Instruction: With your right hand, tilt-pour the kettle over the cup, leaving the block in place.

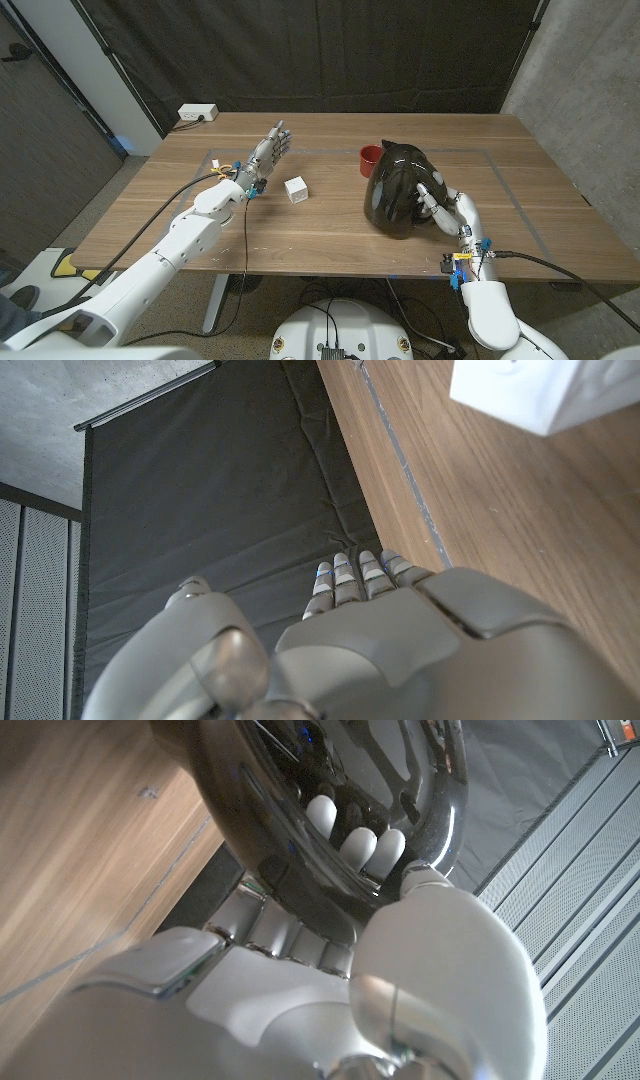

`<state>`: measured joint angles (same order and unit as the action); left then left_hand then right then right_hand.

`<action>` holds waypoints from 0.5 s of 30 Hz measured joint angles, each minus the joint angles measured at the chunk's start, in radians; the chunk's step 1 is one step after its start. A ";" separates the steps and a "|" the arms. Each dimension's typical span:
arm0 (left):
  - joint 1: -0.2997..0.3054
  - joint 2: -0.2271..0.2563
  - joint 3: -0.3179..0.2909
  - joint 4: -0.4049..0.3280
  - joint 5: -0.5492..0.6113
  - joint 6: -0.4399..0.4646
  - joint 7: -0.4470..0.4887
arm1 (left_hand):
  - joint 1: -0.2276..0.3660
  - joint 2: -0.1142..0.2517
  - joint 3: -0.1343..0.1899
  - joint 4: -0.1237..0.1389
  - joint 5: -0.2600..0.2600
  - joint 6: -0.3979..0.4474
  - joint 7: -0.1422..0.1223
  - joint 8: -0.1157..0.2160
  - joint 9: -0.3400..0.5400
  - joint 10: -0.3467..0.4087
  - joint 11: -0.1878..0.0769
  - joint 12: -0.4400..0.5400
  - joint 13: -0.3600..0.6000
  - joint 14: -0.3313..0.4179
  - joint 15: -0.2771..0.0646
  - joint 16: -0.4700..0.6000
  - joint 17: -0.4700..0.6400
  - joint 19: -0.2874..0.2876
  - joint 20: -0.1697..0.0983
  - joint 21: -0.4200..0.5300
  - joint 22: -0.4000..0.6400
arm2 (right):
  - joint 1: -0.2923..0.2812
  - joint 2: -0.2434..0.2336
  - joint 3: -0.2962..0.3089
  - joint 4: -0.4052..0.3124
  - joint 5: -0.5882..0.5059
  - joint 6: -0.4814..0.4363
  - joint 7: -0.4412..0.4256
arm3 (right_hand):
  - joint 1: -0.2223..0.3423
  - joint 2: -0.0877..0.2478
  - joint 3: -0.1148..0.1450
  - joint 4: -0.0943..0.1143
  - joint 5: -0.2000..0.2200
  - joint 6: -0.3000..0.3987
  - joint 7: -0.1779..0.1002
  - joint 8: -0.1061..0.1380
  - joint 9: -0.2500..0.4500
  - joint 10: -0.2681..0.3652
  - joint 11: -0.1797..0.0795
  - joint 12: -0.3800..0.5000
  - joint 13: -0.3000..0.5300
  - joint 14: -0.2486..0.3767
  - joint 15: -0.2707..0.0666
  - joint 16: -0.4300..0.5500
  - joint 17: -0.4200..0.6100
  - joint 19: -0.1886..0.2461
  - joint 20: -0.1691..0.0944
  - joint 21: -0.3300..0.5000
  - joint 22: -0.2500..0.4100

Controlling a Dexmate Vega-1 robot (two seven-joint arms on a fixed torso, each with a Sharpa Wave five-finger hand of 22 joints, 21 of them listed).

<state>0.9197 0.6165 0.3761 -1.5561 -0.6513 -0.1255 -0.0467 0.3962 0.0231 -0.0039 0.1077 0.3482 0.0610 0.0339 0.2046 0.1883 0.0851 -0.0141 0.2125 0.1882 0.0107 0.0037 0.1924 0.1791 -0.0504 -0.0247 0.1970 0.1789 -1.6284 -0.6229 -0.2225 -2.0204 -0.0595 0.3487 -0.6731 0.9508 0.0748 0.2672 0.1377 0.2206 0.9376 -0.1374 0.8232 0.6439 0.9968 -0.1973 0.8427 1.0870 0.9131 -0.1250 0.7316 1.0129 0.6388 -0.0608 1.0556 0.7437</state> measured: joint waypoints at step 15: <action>0.030 0.035 -0.029 -0.042 0.000 -0.011 0.024 | 0.000 0.000 -0.003 -0.003 -0.004 0.000 0.000 0.000 0.000 0.004 -0.004 0.000 0.000 0.004 -0.004 0.000 0.000 0.000 0.000 0.000 0.000 | -0.015 -0.019 0.090 -0.065 0.044 -0.061 0.048 | -0.018 -0.011 0.023 -0.023 -0.008 0.000 0.000 0.000 -0.010 0.036 0.005 0.000 0.016 0.000 0.000 -0.008 0.003 0.000 0.000 0.033 -0.003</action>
<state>0.9502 0.6516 0.3470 -1.5984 -0.6516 -0.1366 -0.0224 0.3959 0.0228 -0.0068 0.1048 0.3438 0.0609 0.0339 0.2046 0.1882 0.0893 -0.0181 0.2125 0.1882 0.0145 -0.0002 0.1924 0.1791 -0.0504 -0.0247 0.1970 0.1789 -1.6437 -0.6418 -0.1320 -2.0851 -0.0151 0.2880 -0.6252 0.9328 0.0640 0.2904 0.1146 0.2128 0.9377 -0.1375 0.8235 0.6335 1.0331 -0.1918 0.8427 1.1029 0.9130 -0.1249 0.7238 1.0156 0.6388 -0.0608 1.0884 0.7409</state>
